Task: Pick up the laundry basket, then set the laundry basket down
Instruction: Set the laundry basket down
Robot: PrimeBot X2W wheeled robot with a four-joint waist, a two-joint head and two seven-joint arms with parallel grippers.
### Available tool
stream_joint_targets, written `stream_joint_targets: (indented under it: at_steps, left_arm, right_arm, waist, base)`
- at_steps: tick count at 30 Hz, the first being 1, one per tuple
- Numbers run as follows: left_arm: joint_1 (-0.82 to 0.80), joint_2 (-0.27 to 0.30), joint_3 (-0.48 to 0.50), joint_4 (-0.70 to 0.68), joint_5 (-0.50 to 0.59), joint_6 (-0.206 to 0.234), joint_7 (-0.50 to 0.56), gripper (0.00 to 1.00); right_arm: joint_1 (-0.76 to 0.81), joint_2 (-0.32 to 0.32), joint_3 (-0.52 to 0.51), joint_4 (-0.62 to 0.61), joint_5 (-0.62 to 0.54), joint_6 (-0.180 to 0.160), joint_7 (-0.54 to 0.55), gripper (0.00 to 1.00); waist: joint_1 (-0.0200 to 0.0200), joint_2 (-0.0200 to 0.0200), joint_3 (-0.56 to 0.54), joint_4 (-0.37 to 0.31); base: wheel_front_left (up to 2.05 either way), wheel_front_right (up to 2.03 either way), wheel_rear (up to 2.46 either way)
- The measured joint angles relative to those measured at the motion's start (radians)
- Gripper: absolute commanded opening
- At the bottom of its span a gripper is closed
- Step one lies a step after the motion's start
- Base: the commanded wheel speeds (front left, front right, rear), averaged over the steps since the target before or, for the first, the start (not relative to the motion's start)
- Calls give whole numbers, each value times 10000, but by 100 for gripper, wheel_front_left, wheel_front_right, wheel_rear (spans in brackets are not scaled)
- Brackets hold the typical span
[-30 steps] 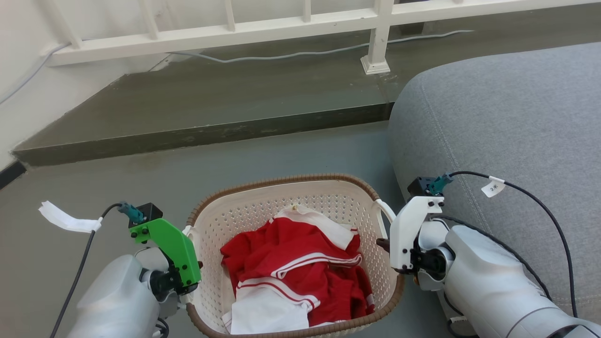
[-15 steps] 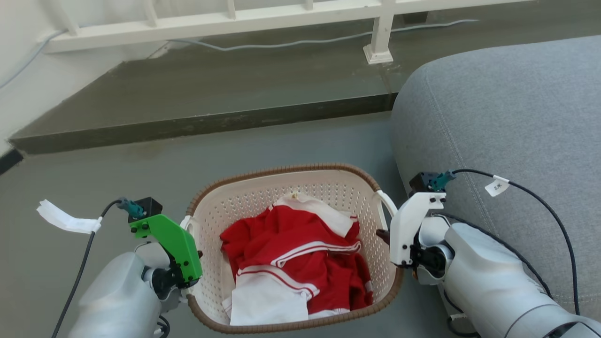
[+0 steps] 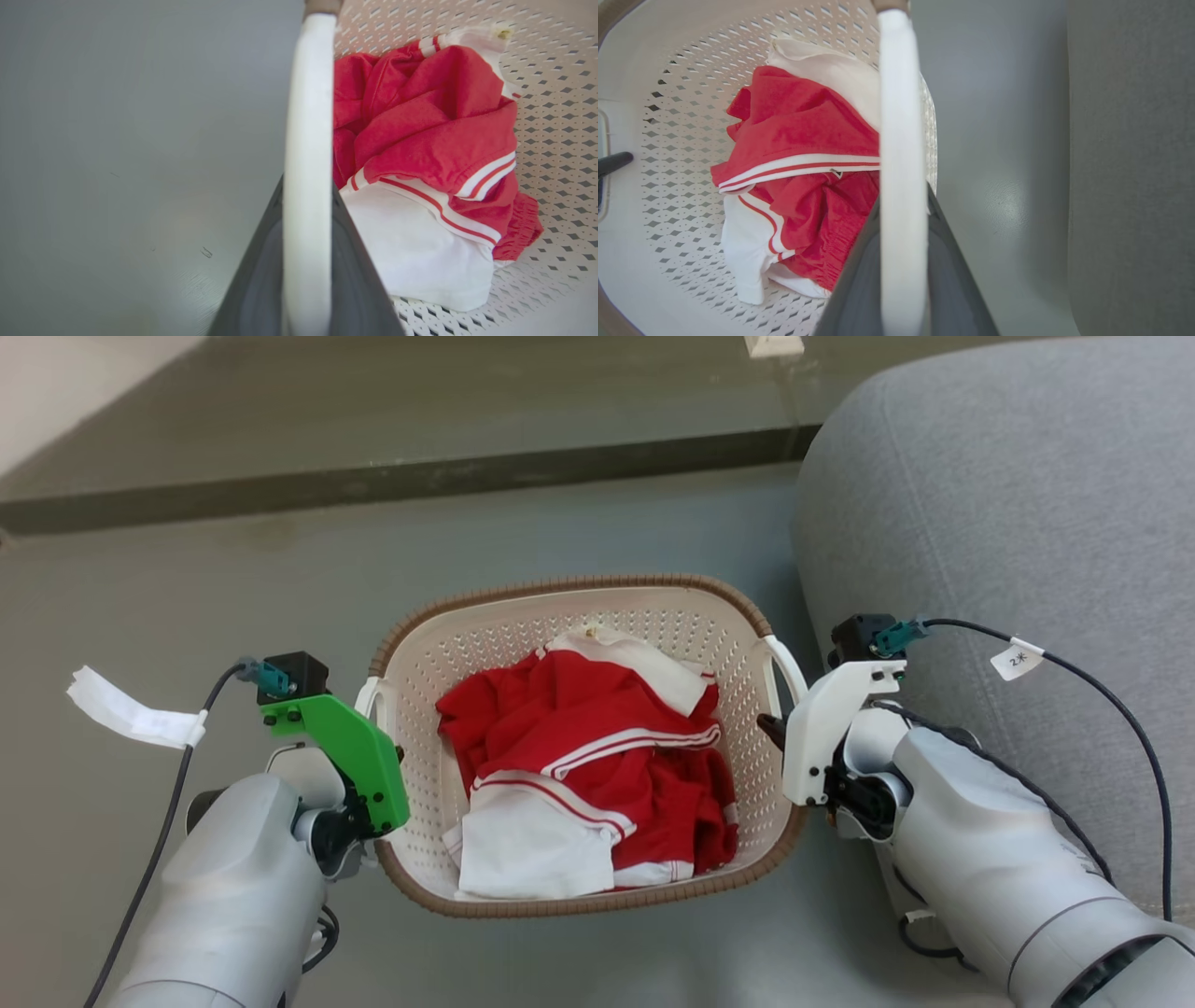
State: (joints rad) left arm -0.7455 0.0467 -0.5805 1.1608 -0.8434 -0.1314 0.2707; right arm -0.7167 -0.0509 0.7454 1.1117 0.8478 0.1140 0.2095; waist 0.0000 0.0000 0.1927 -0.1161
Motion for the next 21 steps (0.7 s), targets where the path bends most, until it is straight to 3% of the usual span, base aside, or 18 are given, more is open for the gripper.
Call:
stream_joint_targets:
  at_steps: [21]
  left_arm:
    - [-1010,-192,-412,-140,746,339,-1442,0]
  right_arm:
    - [-844,-219,56,115,-483,2,-1505,0]
  waist:
    - [1,0,2894,312]
  base:
    - [0,0,0]
